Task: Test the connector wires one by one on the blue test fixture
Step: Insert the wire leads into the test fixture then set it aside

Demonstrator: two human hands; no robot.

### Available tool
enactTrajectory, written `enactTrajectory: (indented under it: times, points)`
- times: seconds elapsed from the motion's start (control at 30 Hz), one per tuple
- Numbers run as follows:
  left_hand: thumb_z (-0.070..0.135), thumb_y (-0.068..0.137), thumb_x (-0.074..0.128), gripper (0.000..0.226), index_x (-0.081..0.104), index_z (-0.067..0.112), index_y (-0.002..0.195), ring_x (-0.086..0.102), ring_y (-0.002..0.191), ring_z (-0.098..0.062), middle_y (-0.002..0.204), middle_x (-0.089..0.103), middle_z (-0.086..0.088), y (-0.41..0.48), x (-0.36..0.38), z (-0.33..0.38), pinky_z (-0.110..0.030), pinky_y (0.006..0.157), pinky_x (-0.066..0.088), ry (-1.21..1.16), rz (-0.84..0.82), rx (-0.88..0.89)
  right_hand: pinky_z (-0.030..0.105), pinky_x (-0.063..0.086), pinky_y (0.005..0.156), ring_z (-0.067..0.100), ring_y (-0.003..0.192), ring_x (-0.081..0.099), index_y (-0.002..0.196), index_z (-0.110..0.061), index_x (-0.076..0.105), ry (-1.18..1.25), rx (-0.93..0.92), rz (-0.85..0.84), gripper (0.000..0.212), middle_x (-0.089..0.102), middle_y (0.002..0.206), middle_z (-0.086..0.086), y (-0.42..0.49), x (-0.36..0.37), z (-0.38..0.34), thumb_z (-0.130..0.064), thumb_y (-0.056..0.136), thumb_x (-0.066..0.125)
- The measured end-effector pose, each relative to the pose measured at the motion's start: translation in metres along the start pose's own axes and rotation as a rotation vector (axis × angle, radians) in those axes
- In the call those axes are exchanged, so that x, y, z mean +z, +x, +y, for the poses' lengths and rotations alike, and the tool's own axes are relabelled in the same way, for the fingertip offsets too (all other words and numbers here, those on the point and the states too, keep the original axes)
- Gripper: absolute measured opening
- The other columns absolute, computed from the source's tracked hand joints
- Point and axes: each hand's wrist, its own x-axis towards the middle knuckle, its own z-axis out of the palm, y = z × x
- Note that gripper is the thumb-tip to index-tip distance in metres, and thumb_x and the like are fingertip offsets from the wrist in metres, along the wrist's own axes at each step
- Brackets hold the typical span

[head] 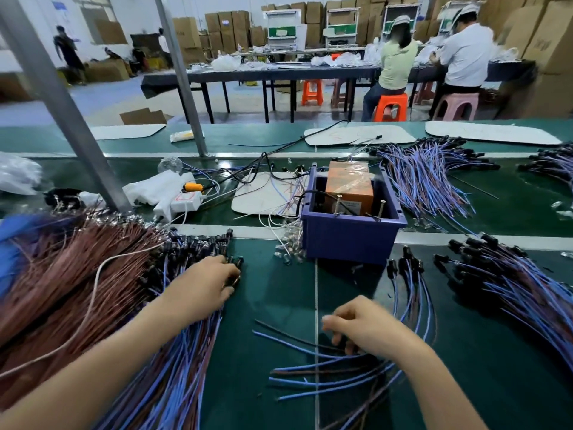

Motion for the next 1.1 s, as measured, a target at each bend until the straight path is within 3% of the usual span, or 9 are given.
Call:
enactTrajectory:
  times: [0.13, 0.27, 0.4, 0.53, 0.7, 0.8, 0.93, 1.0, 1.1]
  points:
    - [0.02, 0.092, 0.051, 0.026, 0.053, 0.019, 0.118, 0.051, 0.113, -0.024, 0.121, 0.051, -0.002, 0.0, 0.015, 0.017, -0.036, 0.088, 0.041, 0.361, -0.043, 0.007, 0.014, 0.041, 0.047, 0.009, 0.049, 0.056, 0.072, -0.017, 0.07, -0.011, 0.032, -0.033, 0.031, 0.069, 0.068, -0.001, -0.003, 0.004, -0.006, -0.031, 0.095, 0.055]
    - [0.009, 0.089, 0.051, 0.037, 0.046, 0.017, 0.125, 0.046, 0.115, -0.027, 0.129, 0.042, -0.008, 0.008, 0.02, 0.024, -0.034, 0.086, 0.04, 0.43, 0.058, -0.063, 0.015, 0.042, 0.048, 0.012, 0.049, 0.055, 0.079, -0.007, 0.073, 0.036, 0.064, -0.05, 0.031, 0.069, 0.064, 0.003, -0.009, 0.002, -0.003, -0.027, 0.095, 0.055]
    - [0.008, 0.093, 0.045, 0.036, 0.044, 0.012, 0.129, 0.045, 0.12, -0.028, 0.129, 0.05, -0.008, 0.018, 0.025, 0.037, -0.034, 0.091, 0.037, 0.511, 0.028, -0.165, 0.016, 0.043, 0.047, 0.012, 0.046, 0.054, 0.07, -0.009, 0.068, 0.055, 0.088, -0.03, 0.032, 0.068, 0.06, 0.004, -0.009, 0.002, 0.001, -0.024, 0.095, 0.056]
    - [0.006, 0.094, 0.042, 0.035, 0.046, 0.01, 0.129, 0.051, 0.119, -0.026, 0.128, 0.05, -0.007, 0.028, 0.028, 0.043, -0.033, 0.09, 0.04, 0.477, 0.047, -0.2, 0.016, 0.043, 0.048, 0.01, 0.044, 0.054, 0.066, -0.011, 0.066, 0.016, 0.081, -0.023, 0.03, 0.068, 0.057, 0.002, -0.008, 0.004, 0.006, -0.023, 0.093, 0.057]
    - [0.01, 0.092, 0.052, 0.027, 0.055, 0.016, 0.118, 0.056, 0.112, -0.024, 0.118, 0.053, -0.003, 0.026, 0.023, 0.049, -0.033, 0.073, 0.041, 0.338, -0.003, -0.178, 0.016, 0.043, 0.047, 0.009, 0.045, 0.056, 0.07, -0.01, 0.068, 0.031, 0.07, -0.021, 0.031, 0.069, 0.06, 0.002, -0.007, 0.004, 0.008, -0.028, 0.093, 0.057]
    - [0.018, 0.095, 0.05, 0.019, 0.053, 0.019, 0.114, 0.061, 0.1, -0.027, 0.107, 0.055, -0.003, 0.022, -0.001, 0.061, -0.035, 0.067, 0.042, 0.157, 0.193, -0.151, 0.023, 0.048, 0.05, 0.016, 0.05, 0.061, 0.089, -0.005, 0.068, 0.389, 0.074, 0.016, 0.04, 0.071, 0.067, 0.01, -0.005, 0.006, -0.001, -0.04, 0.098, 0.05]
    - [0.014, 0.091, 0.061, 0.019, 0.062, 0.012, 0.109, 0.064, 0.079, -0.029, 0.092, 0.065, -0.006, 0.013, -0.052, 0.094, -0.038, 0.067, 0.052, -0.354, 0.682, 0.156, 0.027, 0.056, 0.056, 0.028, 0.068, 0.071, 0.109, -0.004, 0.063, 1.14, 0.121, -0.176, 0.058, 0.072, 0.086, 0.023, 0.001, 0.005, -0.03, -0.052, 0.1, 0.03]
    - [0.003, 0.084, 0.066, 0.017, 0.066, 0.006, 0.101, 0.063, 0.077, -0.02, 0.09, 0.067, -0.005, -0.001, -0.072, 0.121, -0.03, 0.072, 0.052, -0.55, 0.71, 0.445, 0.026, 0.057, 0.059, 0.024, 0.07, 0.072, 0.096, -0.004, 0.069, 1.337, 0.024, -0.226, 0.053, 0.073, 0.084, 0.016, 0.001, 0.001, -0.04, -0.043, 0.102, 0.033]
    - [-0.01, 0.067, 0.068, 0.029, 0.069, 0.002, 0.093, 0.061, 0.08, -0.019, 0.088, 0.067, -0.009, -0.03, -0.067, 0.154, -0.023, 0.077, 0.046, -0.471, 0.573, 0.781, 0.023, 0.056, 0.056, 0.015, 0.065, 0.069, 0.084, -0.004, 0.071, 1.524, -0.079, -0.136, 0.034, 0.072, 0.078, 0.007, -0.002, -0.019, -0.043, -0.021, 0.097, 0.045]
